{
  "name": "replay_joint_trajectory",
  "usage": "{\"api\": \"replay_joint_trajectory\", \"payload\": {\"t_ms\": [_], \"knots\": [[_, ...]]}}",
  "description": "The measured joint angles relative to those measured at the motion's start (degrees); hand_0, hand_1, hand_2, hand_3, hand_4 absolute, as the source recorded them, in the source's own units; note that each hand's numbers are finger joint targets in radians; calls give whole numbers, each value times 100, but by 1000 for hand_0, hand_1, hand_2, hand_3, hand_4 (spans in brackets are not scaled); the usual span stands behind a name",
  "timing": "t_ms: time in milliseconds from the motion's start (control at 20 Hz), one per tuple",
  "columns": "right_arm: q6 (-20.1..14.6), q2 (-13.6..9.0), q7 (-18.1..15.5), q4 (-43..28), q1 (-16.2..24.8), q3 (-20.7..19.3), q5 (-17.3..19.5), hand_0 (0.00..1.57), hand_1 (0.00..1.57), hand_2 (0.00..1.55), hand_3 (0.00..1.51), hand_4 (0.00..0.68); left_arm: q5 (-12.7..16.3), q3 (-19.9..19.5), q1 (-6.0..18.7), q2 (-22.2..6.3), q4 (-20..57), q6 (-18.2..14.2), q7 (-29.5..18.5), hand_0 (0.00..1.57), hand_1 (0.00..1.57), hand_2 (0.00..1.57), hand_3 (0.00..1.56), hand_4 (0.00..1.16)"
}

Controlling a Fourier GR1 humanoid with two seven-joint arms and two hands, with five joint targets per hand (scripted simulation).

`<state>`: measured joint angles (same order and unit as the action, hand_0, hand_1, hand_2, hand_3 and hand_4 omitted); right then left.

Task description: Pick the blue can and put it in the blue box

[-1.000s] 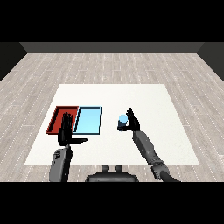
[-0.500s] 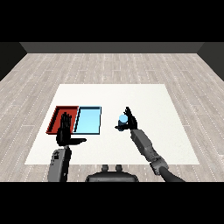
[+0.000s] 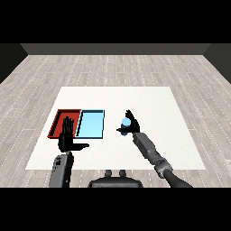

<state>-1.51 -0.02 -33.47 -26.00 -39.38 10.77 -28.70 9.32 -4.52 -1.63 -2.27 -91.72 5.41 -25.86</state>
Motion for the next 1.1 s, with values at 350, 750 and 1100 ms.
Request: {"api": "replay_joint_trajectory", "payload": {"t_ms": [350, 750, 1100], "knots": [[-631, -25, 294, 85, -139, 214, 152, 1559, 1559, 1492, 1443, 678, 55, -59, 153, -55, -1, -1, 109, 0, 0, 0, 0, 0], [-923, -14, 479, -250, -135, 217, 437, 1503, 1503, 1460, 1417, 657, -43, 128, 215, 52, 169, -58, 27, 0, 0, 0, 0, 0], [-924, -137, 529, -890, -34, 147, 741, 1493, 1493, 1457, 1413, 652, -392, 366, 369, 91, 355, -200, 157, 0, 0, 0, 0, 0]]}}
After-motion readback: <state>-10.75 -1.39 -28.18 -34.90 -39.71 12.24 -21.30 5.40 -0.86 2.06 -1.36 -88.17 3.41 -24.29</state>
